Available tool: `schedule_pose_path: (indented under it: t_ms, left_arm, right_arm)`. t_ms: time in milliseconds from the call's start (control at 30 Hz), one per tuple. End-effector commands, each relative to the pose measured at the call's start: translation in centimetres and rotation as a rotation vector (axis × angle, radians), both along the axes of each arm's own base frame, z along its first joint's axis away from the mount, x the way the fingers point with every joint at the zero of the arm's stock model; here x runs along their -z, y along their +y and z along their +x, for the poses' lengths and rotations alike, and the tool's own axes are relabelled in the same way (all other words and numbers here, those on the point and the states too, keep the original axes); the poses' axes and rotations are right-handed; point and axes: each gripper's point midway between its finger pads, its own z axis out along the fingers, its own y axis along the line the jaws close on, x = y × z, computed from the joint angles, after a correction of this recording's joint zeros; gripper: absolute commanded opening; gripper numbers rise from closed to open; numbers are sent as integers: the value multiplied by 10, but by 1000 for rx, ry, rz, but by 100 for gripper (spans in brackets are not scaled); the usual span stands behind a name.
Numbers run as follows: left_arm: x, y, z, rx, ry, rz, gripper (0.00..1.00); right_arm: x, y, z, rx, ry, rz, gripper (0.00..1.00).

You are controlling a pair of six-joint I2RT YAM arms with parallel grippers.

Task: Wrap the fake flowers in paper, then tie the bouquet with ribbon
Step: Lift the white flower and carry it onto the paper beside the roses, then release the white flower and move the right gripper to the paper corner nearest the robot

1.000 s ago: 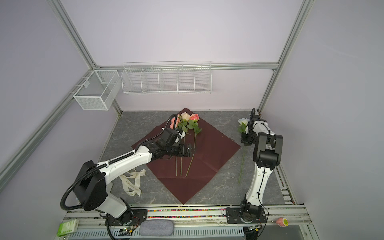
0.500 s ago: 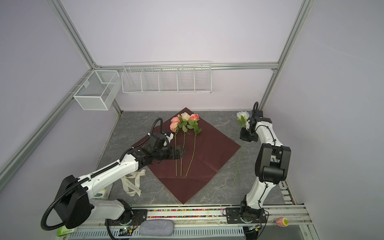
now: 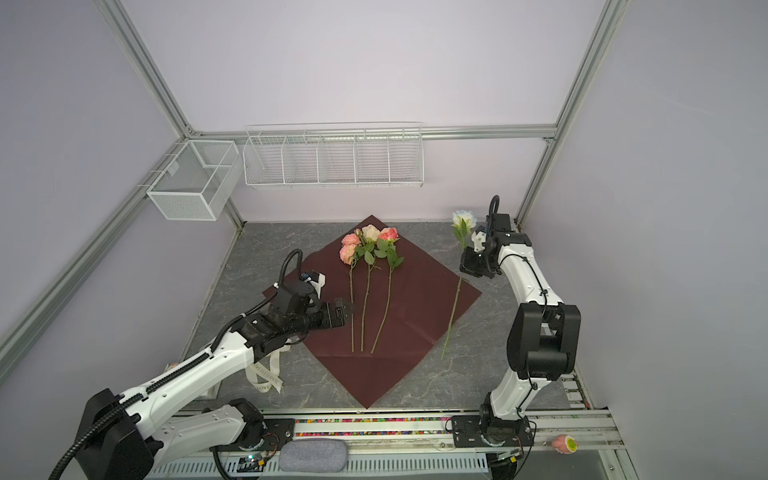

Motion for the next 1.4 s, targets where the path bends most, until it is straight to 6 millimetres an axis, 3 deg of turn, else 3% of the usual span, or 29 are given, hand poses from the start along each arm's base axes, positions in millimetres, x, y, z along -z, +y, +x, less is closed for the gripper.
schedule_pose_path:
  t_ms: [0,167,333,467,667,733,833,1067,1267,1367]
  left_arm:
    - [-3,19,6,-83,-24,28,99]
    - [3,46,10,-171,-4,56,99]
    - [13,73,10,-243,49,49,99]
    - [15,89,5,-281,51,46,99]
    - [20,96,0,-301,56,40,99]
    - [21,96,0,-298,60,41,99]
    - [20,94,0,-284,62,43,99]
    - [20,91,-1,-263,64,42,99]
    - [29,87,-7,-240,95,27,99]
    - [36,84,-12,-230,121,13,99]
  right_arm:
    - [-15,44,2,-31,-45,99,7]
    - [-11,120,14,-121,-55,152,7]
    - [7,183,32,-167,-32,144,7]
    - [32,221,42,-192,3,113,7]
    - [68,257,51,-243,31,97,8]
    - [80,260,48,-265,62,70,10]
    - [88,256,43,-267,104,26,30]
    - [46,242,21,-299,31,19,39]
    - [23,224,-28,-304,-59,2,43]
    - [26,219,-67,-282,-87,15,45]
